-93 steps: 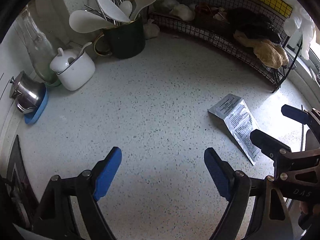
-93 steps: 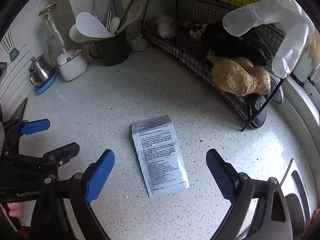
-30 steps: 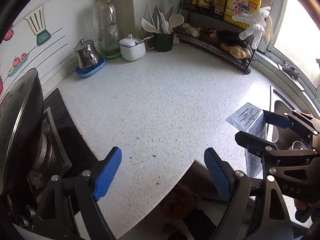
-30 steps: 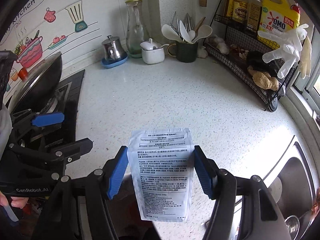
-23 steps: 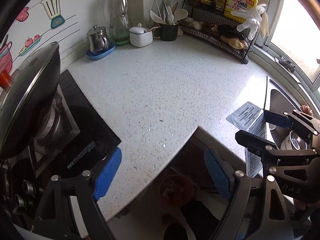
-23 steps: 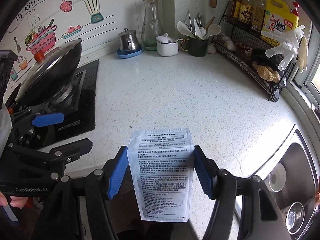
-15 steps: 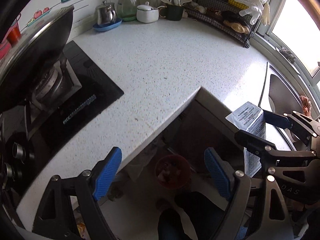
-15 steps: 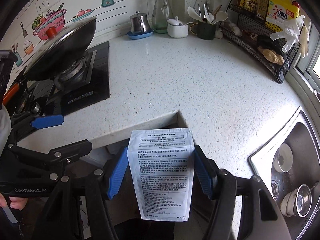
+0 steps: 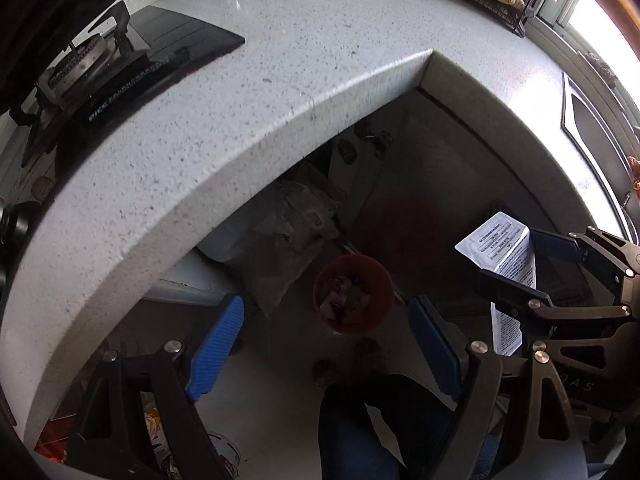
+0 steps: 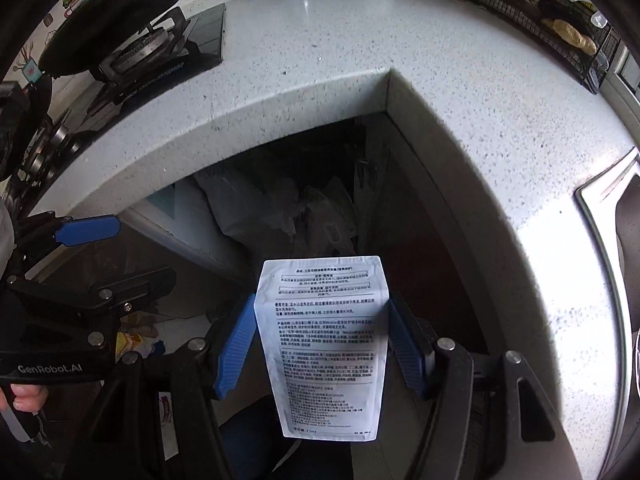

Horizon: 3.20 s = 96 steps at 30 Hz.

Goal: Collect trash

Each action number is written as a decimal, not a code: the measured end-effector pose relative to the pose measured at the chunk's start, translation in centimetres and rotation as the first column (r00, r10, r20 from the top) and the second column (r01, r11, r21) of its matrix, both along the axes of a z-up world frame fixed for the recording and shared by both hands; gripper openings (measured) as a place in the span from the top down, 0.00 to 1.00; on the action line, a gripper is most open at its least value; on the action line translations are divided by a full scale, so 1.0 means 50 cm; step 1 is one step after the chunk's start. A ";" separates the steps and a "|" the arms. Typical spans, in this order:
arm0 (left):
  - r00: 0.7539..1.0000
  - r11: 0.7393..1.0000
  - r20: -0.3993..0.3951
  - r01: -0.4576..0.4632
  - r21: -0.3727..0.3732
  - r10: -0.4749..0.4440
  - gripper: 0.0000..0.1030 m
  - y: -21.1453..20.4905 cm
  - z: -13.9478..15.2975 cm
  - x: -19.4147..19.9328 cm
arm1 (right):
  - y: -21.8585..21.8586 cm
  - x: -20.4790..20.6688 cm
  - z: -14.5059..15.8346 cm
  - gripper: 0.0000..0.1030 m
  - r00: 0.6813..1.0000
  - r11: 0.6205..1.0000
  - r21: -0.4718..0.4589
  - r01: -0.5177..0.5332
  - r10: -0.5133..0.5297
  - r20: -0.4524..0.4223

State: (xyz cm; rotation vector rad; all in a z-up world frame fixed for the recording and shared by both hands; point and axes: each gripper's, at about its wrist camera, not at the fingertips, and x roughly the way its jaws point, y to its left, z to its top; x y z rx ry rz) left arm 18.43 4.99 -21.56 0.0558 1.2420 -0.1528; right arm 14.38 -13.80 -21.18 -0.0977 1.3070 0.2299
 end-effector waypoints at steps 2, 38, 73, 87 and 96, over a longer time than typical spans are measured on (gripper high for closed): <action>1.000 1.000 -0.008 0.002 0.005 -0.002 0.19 0.002 -0.041 -0.004 | -0.002 -0.003 -0.040 0.40 1.000 1.000 0.009 -0.013 0.013 -0.018; 0.985 0.991 -0.113 -0.129 0.040 0.133 0.19 0.019 -0.673 0.059 | -0.022 0.032 -0.681 0.40 0.975 0.988 0.036 -0.150 0.154 -0.160; 0.932 0.970 0.279 -0.241 -0.001 0.232 0.19 -0.016 0.113 -0.172 | 0.009 -0.086 0.047 0.08 0.940 0.974 -0.055 -0.220 0.227 0.253; 0.874 0.973 0.435 -0.232 -0.014 0.215 0.14 -0.141 0.365 -0.285 | -0.091 -0.192 0.318 0.04 0.891 0.991 -0.103 -0.088 0.124 0.437; 0.861 0.978 0.469 -0.209 -0.025 0.197 0.14 -0.194 0.432 -0.330 | -0.130 -0.236 0.406 0.04 0.864 0.992 -0.117 -0.040 0.093 0.495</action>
